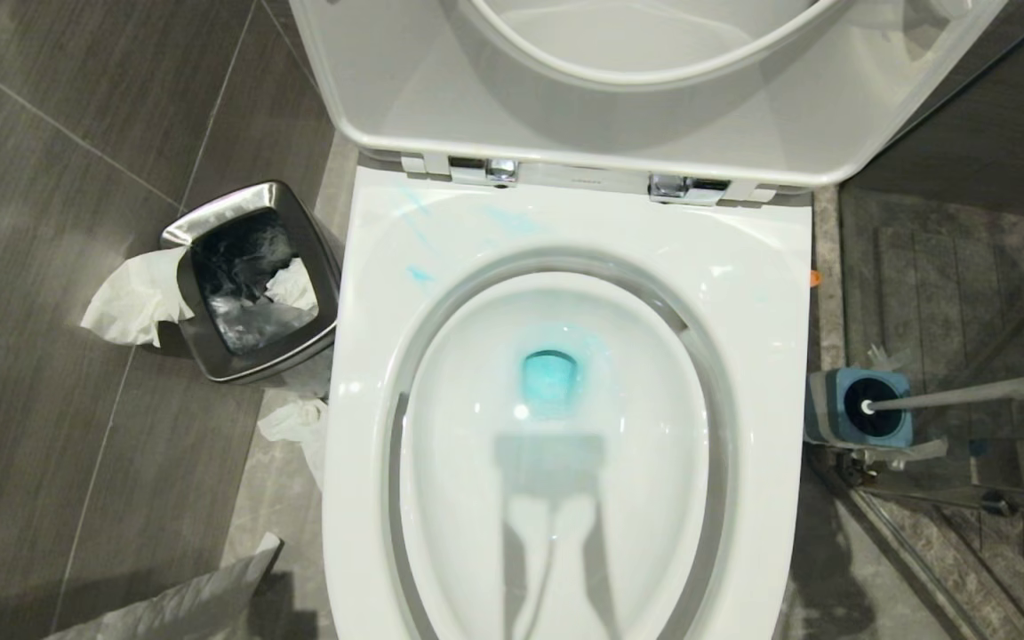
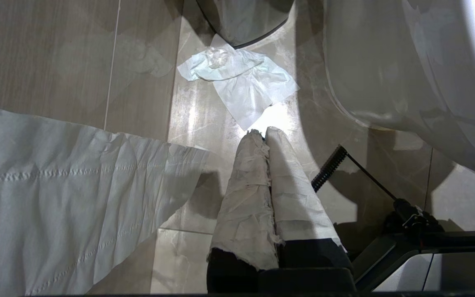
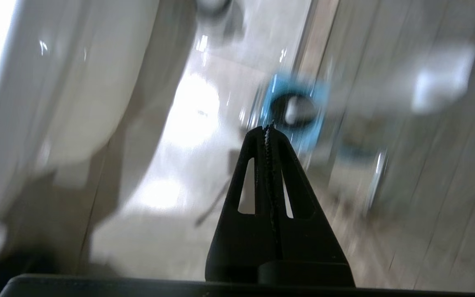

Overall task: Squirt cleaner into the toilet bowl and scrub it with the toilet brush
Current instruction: Scrub the toilet bowl

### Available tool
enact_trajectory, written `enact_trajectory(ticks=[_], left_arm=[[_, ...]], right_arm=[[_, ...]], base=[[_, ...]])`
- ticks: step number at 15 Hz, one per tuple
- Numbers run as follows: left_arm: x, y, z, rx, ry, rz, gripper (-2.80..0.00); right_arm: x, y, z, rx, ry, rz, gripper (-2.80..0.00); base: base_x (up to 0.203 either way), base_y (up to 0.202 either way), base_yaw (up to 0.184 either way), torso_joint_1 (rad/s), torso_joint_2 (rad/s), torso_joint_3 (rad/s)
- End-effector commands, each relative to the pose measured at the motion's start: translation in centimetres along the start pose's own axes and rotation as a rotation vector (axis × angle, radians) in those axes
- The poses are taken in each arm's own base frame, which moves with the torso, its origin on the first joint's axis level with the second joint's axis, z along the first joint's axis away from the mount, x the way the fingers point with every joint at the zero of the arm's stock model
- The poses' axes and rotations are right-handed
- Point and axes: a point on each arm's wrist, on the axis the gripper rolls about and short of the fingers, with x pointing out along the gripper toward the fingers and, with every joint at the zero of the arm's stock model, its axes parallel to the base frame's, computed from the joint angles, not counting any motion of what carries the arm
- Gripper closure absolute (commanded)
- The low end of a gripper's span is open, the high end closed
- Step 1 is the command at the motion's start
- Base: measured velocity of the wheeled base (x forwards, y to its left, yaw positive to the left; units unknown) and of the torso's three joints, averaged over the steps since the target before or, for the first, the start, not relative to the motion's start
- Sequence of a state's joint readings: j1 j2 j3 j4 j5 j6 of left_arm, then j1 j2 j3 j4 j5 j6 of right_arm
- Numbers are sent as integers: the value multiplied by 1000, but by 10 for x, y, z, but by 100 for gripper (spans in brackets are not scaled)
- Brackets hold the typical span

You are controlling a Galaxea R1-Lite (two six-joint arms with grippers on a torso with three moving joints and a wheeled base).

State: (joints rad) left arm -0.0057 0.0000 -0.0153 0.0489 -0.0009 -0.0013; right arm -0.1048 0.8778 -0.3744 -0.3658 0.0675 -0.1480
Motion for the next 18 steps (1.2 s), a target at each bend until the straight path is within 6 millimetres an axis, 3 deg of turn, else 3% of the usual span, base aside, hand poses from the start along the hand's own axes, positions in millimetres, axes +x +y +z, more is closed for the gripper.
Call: enact_trajectory(ticks=[1, 3, 5, 6, 11, 18], left_arm=[[0, 0, 0, 0, 2, -1, 0], [0, 0, 0, 0, 2, -1, 0], [0, 0, 0, 0, 2, -1, 0], [0, 0, 0, 0, 2, -1, 0], [0, 0, 0, 0, 3, -1, 0], [0, 0, 0, 0, 2, -1, 0]], right_arm=[[-35, 3, -40, 20, 27, 14, 0], [-41, 10, -77, 42, 125, 27, 0], [-44, 13, -94, 53, 161, 9, 0], [-44, 13, -95, 57, 168, -3, -280], [-31, 2, -97, 89, 215, -105, -280], [39, -35, -89, 107, 206, -159, -280]], base=[[0, 0, 0, 0, 0, 0], [0, 0, 0, 0, 0, 0], [0, 0, 0, 0, 0, 0], [0, 0, 0, 0, 0, 0], [0, 0, 0, 0, 0, 0], [0, 0, 0, 0, 0, 0]])
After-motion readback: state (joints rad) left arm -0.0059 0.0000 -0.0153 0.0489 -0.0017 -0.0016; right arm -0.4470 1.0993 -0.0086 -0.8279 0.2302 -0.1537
